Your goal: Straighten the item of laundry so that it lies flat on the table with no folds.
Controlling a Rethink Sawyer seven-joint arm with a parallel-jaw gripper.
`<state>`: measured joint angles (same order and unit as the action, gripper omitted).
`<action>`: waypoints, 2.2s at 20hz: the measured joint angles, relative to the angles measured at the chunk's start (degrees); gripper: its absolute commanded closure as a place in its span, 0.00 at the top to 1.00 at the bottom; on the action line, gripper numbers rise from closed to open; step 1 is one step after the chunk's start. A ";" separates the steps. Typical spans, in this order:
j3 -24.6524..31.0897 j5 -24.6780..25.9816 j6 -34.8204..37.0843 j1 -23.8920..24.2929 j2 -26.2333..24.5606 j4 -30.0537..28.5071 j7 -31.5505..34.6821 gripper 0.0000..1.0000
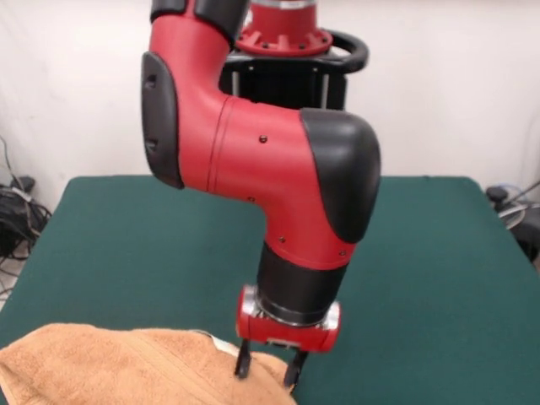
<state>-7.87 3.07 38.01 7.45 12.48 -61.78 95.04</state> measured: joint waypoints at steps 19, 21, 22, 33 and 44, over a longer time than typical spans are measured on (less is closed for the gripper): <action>-3.73 3.67 23.65 -1.34 2.10 0.78 0.00 1.00; -3.75 3.69 23.66 -1.01 2.23 1.27 0.00 1.00; -3.75 3.69 23.66 -0.92 2.18 1.69 0.00 1.00; -7.70 10.81 27.03 -4.76 1.54 6.31 0.00 1.00; -10.80 15.86 34.50 -7.84 2.20 6.45 0.00 1.00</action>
<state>-18.67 18.93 72.51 -0.40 14.68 -55.33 95.04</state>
